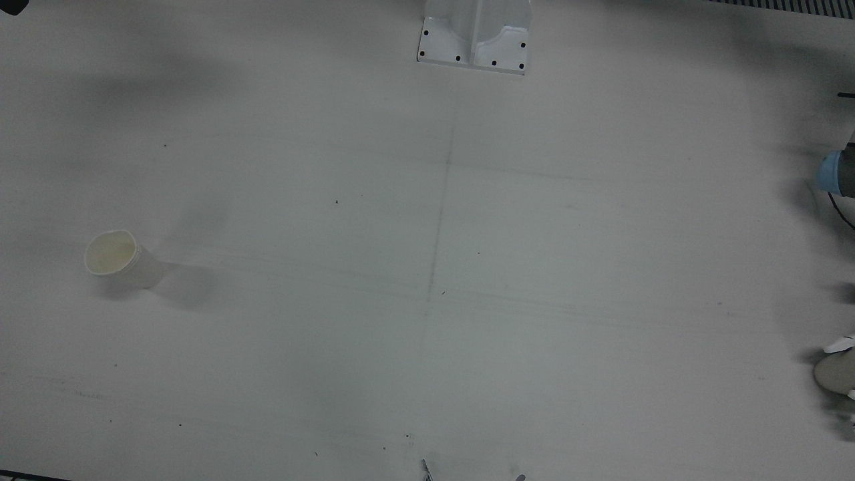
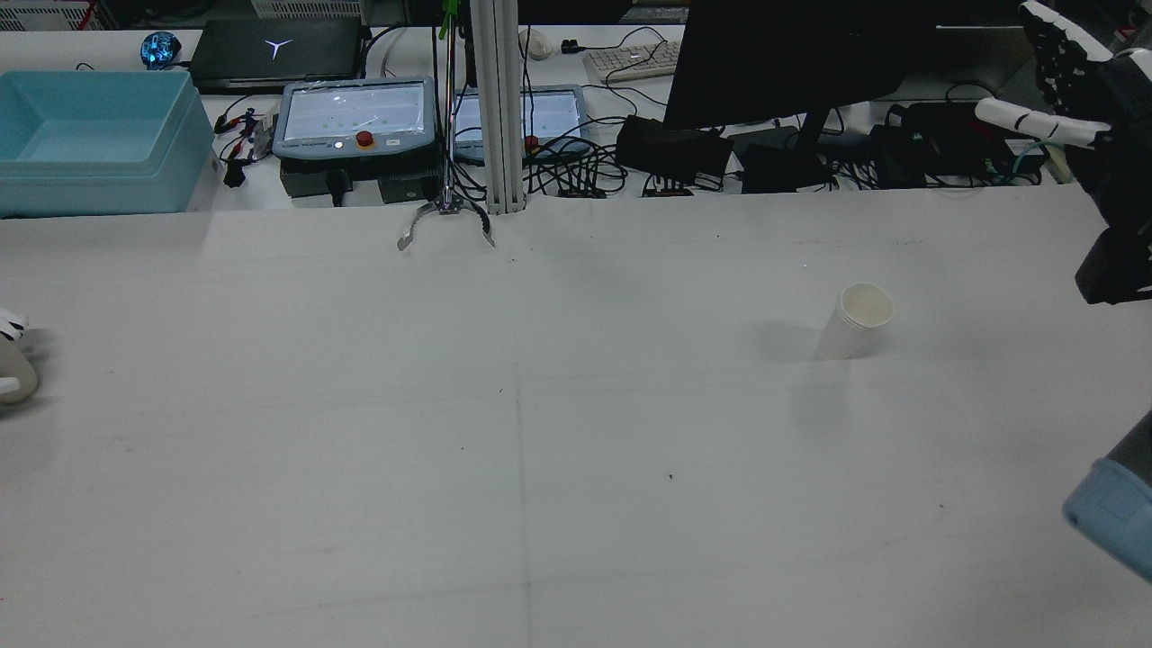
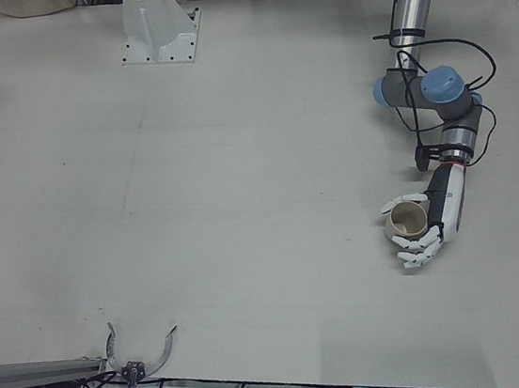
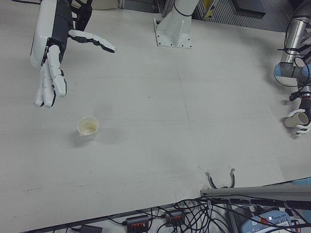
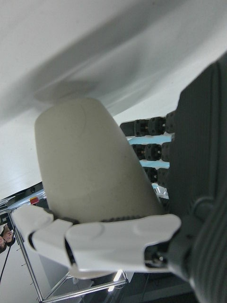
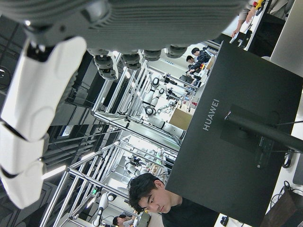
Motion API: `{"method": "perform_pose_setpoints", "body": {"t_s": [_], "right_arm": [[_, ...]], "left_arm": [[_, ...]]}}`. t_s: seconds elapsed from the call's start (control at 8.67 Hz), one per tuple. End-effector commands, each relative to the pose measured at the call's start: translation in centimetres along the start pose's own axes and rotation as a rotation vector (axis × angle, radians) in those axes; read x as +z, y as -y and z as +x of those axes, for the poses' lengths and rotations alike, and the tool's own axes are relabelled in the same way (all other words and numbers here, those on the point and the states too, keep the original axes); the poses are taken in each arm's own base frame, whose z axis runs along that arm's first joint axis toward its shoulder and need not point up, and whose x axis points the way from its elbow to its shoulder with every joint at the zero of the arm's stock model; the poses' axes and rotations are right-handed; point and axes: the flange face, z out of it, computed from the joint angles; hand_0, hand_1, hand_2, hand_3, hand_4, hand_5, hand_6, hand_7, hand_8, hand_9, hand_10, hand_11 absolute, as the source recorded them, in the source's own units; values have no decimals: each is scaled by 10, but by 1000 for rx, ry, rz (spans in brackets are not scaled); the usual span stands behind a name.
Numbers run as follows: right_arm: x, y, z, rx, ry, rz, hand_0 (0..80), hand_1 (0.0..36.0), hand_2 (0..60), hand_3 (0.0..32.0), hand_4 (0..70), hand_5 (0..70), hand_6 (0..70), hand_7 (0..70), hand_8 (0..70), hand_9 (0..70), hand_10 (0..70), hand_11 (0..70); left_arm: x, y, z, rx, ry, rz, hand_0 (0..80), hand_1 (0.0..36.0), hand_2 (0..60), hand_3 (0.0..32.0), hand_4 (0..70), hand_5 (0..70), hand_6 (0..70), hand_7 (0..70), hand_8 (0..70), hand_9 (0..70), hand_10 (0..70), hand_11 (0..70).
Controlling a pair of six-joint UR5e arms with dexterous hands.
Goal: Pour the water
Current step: 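Lift the beige cup off the table with the left hand, then move the right hand toward the white paper cup on the table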
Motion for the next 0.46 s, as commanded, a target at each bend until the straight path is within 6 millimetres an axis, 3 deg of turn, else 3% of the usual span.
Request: {"method": "perform_pose_setpoints", "body": {"t_s": [0.0, 0.12, 0.35], "right_arm": [[28, 26, 38, 8, -5, -7, 466, 152, 163, 0, 58, 76, 39, 63, 4, 28, 5, 23], [32, 30, 47, 4, -12, -11, 465, 148, 158, 0, 56, 73, 38, 60, 7, 30, 8, 26], [36, 32, 86, -20, -76, -2, 472, 154, 160, 0, 72, 95, 51, 86, 14, 36, 9, 29]], "left_arm": [[11, -30, 13, -61, -2, -2, 509, 360, 600, 0, 534, 663, 195, 383, 159, 260, 136, 219], [11, -36, 18, -66, -7, -10, 491, 360, 600, 0, 525, 648, 195, 382, 160, 261, 135, 216], [-3, -35, 22, -102, 3, 17, 479, 360, 600, 0, 514, 655, 195, 377, 157, 257, 130, 209]]}}
